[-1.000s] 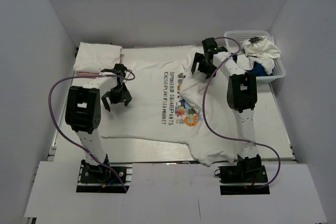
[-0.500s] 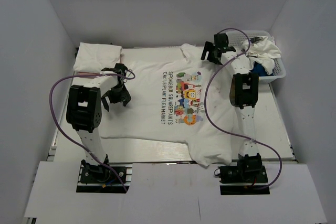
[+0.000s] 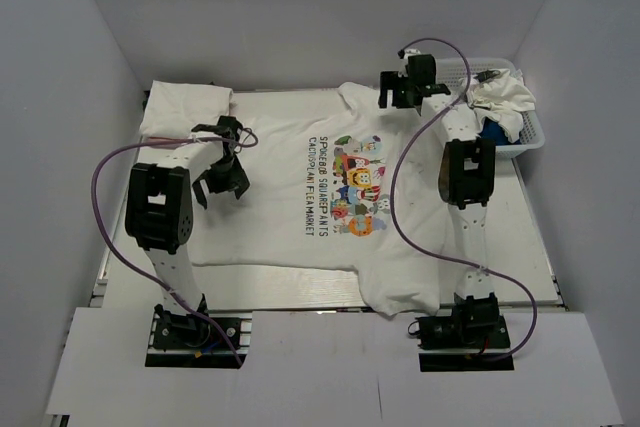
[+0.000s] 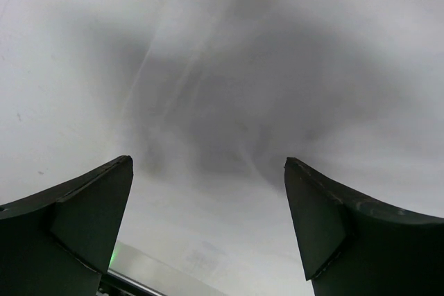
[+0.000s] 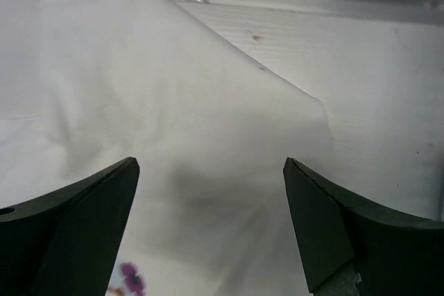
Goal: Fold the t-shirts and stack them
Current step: Flatten out the tshirt
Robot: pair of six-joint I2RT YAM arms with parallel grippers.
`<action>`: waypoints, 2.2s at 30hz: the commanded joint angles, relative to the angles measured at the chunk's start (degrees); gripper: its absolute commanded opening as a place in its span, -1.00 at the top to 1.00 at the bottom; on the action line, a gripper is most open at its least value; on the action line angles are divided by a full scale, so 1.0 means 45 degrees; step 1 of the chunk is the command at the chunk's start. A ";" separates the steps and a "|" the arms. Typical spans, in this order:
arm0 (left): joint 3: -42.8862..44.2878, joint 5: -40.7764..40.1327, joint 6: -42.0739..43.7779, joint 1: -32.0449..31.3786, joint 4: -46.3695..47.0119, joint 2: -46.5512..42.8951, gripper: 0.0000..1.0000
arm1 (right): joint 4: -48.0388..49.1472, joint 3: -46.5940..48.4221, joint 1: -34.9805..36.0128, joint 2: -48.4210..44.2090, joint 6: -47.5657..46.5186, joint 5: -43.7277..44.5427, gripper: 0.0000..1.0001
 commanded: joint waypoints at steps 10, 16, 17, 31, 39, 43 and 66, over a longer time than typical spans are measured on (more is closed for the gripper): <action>0.4071 0.0988 0.1044 -0.0126 0.1231 -0.0440 -1.00 | -0.0867 -0.9290 0.1361 -1.0230 0.3755 0.0350 -0.81; 0.6436 0.2433 0.1806 -0.0126 0.2226 0.2002 -1.00 | -0.1177 -1.5138 0.1108 -1.4017 0.5145 0.1855 -0.81; 0.6769 0.2647 0.1924 -0.0126 0.2230 0.2393 -1.00 | -0.1332 -1.5644 0.0972 -1.4116 0.5358 0.1798 -0.81; 0.7437 0.2318 0.2062 -0.0126 0.2367 0.5131 -1.00 | 0.0638 -1.6663 -0.0922 -1.0778 0.5027 -0.0135 -0.81; 0.6831 0.1069 0.1808 0.0128 0.1726 0.5248 -1.00 | 0.0015 -1.7914 -0.1940 -1.0523 0.5515 0.0777 -0.81; 0.6831 0.0094 0.1379 0.0128 0.1022 0.5248 -1.00 | -0.0883 -1.8128 -0.2700 -1.0755 0.6003 0.1620 -0.81; 0.6523 0.4833 0.2687 -0.0302 0.2483 0.1016 -1.00 | -0.1470 -1.0752 -0.0671 -1.0357 0.3094 0.0039 -0.81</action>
